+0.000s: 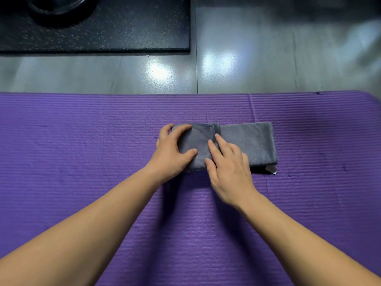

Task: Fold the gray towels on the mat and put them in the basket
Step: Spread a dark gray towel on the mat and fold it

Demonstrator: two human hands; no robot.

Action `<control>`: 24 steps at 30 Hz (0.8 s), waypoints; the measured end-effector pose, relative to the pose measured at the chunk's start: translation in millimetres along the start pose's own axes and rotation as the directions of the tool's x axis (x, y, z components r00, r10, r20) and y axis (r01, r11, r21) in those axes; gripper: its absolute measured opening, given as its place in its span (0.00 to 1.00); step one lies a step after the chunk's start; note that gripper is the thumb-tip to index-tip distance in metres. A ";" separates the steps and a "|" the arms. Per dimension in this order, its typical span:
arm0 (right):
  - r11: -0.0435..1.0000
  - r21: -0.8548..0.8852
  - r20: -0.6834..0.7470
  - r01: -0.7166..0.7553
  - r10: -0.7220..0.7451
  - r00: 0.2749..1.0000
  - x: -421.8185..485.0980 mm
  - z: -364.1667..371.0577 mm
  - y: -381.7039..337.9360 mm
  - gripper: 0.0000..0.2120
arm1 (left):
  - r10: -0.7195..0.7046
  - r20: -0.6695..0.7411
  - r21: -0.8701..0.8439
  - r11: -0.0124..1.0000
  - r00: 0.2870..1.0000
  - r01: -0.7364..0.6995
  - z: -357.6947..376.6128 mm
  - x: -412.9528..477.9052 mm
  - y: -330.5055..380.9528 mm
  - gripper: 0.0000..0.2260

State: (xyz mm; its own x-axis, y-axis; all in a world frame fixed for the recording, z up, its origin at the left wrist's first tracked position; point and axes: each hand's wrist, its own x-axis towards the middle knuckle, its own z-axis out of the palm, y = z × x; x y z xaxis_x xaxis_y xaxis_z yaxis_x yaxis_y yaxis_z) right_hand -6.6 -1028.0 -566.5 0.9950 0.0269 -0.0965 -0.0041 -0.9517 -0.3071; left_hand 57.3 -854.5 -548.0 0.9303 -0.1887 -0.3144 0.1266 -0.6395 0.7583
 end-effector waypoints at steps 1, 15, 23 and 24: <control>1.000 -0.012 0.017 -0.012 0.012 1.000 0.3 -0.6 -1.1 0.30 | -0.012 -0.010 -0.040 0.999 1.000 0.012 -2.0 0.0 1.7 0.35; 0.996 -0.087 0.143 -0.032 0.044 0.989 3.6 -17.0 -5.4 0.41 | -0.230 0.089 -0.348 0.904 0.969 0.247 -4.5 -11.2 8.4 0.21; 0.966 0.249 0.254 0.069 -0.134 0.958 -25.3 -46.1 -19.2 0.57 | -0.311 0.155 -0.499 0.795 0.938 0.346 -17.1 -40.9 35.9 0.16; 0.953 0.299 0.249 0.053 -0.132 0.960 -25.6 -46.8 -18.2 0.58 | -0.322 0.193 -0.547 0.749 0.927 0.374 -19.1 -45.2 41.0 0.13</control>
State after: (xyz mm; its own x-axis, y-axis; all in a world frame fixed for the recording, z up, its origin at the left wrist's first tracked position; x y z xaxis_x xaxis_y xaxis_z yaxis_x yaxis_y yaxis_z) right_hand -27.3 -1025.7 -514.2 0.9303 0.2273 -0.2878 0.0193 -0.8140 -0.5805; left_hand 26.9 -857.9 -491.8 0.7551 -0.1123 -0.6459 0.6312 -0.1421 0.7625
